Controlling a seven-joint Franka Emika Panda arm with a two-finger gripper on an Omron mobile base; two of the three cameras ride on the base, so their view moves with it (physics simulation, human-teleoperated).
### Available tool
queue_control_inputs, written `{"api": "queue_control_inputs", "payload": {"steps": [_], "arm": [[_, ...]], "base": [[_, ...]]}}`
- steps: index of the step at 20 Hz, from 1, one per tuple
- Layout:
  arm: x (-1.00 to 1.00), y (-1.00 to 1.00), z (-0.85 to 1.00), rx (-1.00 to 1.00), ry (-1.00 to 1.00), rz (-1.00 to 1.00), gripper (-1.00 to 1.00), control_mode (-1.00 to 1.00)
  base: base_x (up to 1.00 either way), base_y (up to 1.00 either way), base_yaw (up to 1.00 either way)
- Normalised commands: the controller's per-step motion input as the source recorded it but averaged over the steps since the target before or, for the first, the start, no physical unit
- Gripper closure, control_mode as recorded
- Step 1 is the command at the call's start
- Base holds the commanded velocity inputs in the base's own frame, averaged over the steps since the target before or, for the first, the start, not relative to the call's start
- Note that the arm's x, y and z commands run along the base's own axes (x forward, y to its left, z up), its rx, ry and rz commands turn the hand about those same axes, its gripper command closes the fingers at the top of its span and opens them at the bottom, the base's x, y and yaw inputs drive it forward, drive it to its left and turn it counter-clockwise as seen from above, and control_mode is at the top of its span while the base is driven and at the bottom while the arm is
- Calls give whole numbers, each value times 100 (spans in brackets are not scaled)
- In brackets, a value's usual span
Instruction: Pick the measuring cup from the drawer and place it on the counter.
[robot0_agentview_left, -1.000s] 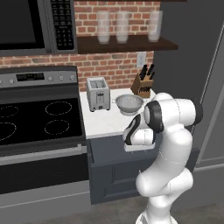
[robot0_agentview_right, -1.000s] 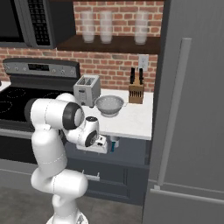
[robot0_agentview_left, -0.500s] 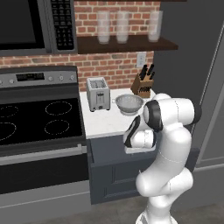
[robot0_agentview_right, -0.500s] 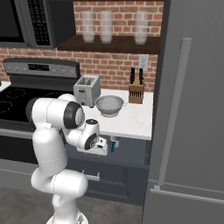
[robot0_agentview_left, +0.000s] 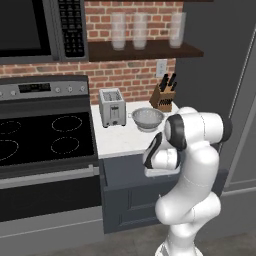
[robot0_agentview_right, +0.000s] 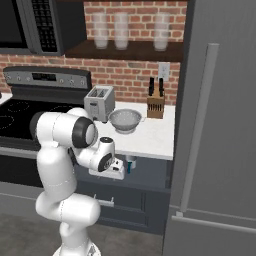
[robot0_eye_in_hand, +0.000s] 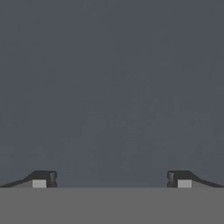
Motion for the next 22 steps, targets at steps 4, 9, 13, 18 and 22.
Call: {"api": "queue_control_inputs", "payload": {"steps": [4, 9, 13, 18, 22], "arm": [[-31, -8, 0, 0, 14, 0, -100, -100], [-36, -8, -1, 0, 19, 0, -100, -100], [-47, -10, 0, 0, 16, 0, -100, -100], [-63, -16, 1, 0, 14, 0, -100, -100], [-61, -8, 6, 0, 12, 0, -100, -100]], "base": [[0, 0, 0], [0, 0, 0], [0, 0, 0], [0, 0, 0], [0, 0, 0]]}}
